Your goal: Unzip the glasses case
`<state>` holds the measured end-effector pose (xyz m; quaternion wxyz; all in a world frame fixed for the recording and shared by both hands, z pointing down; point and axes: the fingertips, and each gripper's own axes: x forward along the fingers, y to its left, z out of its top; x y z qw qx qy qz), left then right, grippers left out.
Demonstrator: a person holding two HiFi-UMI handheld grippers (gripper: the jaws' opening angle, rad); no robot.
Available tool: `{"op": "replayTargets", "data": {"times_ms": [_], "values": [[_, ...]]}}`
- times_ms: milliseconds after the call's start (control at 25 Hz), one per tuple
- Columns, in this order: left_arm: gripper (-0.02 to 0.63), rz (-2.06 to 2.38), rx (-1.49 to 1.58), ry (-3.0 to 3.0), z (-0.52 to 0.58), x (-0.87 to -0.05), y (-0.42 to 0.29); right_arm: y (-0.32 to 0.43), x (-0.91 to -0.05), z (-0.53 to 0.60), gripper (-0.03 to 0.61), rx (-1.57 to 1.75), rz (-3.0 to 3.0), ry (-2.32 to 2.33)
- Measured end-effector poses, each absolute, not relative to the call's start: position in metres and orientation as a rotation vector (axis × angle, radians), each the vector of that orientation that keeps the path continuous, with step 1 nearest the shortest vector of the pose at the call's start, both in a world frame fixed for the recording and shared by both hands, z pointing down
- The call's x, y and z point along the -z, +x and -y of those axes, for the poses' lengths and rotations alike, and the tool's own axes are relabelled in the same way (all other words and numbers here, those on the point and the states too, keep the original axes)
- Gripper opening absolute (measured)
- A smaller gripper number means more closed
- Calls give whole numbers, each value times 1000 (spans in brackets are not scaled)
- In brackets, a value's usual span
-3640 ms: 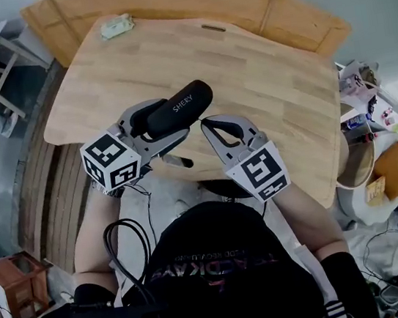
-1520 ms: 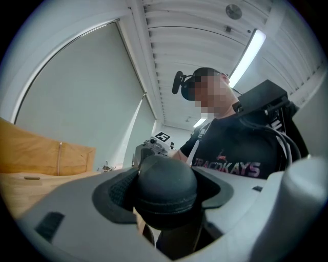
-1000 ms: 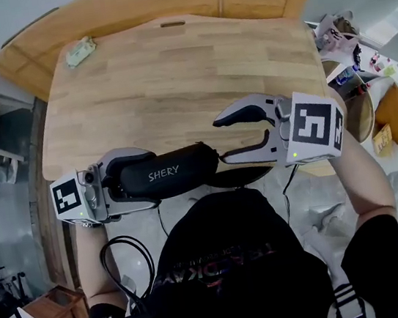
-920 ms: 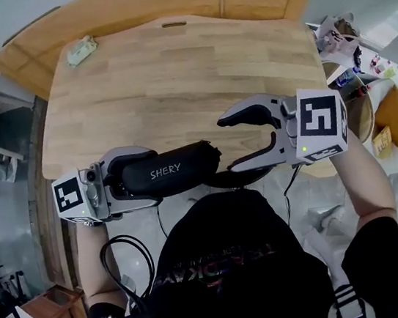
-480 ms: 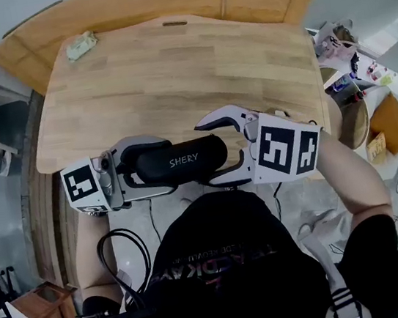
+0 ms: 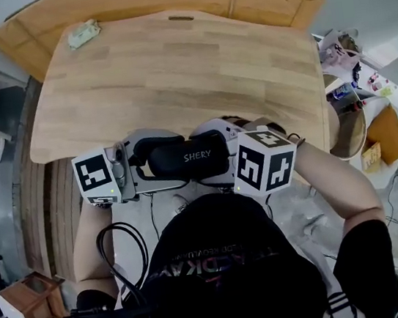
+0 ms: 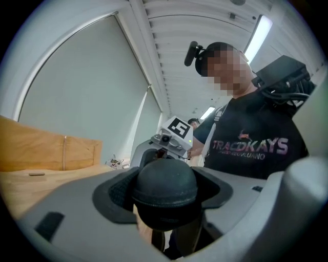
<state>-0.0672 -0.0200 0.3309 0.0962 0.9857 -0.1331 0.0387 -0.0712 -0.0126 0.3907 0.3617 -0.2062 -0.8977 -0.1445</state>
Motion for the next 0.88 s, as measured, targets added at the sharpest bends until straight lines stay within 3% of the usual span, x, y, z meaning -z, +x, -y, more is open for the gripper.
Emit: {"op": "replayTargets", "data": {"times_ms": [600,720,880], "values": [[319,759,-450,2683,80,-415,-82,-16,-477,107,345,304,2274,-382],[261,827,-536,2611,88,-437,-80,-9,-513,151,345,306,2247,-300],[100,929,-547,2515,97,-457,-68,-13,-556,200,345,261,2231,-273]]}}
